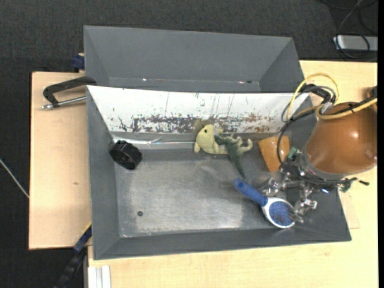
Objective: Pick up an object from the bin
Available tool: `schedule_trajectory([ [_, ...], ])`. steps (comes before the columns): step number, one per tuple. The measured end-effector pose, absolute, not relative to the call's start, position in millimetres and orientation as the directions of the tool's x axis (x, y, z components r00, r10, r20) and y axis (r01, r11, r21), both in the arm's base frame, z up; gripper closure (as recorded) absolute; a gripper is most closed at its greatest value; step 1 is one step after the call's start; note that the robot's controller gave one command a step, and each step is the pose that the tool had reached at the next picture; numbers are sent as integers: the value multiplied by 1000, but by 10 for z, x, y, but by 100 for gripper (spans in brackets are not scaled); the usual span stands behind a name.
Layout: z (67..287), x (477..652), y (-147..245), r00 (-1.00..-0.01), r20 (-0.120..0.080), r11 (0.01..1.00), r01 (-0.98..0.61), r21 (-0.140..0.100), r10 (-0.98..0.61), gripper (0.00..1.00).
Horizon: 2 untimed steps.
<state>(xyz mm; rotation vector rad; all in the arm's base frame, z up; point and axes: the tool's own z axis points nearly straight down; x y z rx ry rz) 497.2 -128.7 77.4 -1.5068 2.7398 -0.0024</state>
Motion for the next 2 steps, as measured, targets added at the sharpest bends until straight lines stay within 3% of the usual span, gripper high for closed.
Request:
schedule_trajectory([
  [1, 781, 4967, -1316, -534, -6, 534, -845, -10, -845, 100],
  [2, 2234, 5020, -1002, -251, -5, 251, -968, -13, -968, 100],
])
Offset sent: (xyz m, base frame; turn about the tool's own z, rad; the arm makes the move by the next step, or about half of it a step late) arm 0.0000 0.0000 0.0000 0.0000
